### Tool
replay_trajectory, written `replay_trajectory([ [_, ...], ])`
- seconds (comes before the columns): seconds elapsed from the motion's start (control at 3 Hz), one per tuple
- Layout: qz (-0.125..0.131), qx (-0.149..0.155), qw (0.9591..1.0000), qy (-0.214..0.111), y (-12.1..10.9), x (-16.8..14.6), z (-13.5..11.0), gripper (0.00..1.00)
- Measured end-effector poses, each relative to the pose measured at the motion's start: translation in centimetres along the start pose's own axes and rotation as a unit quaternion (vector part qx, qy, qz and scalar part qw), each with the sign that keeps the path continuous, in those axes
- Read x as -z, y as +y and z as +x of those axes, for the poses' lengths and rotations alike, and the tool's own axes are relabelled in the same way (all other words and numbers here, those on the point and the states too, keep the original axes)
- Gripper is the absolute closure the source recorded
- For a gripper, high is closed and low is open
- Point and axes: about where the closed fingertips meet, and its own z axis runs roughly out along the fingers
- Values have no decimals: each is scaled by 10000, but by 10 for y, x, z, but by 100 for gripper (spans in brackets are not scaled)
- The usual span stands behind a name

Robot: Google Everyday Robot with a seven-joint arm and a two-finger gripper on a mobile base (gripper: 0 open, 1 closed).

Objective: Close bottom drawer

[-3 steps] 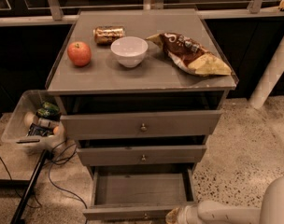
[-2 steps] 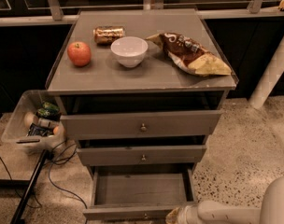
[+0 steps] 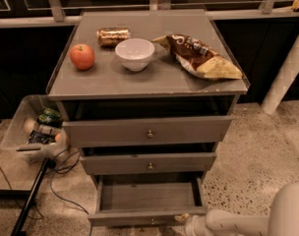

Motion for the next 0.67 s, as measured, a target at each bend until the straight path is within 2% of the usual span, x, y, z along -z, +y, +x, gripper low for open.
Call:
replay_trajectory([
  [0.33, 0, 0, 10000, 0, 3, 1, 0, 18],
  [0.67, 149, 225, 9996, 83, -48, -17, -10, 42],
])
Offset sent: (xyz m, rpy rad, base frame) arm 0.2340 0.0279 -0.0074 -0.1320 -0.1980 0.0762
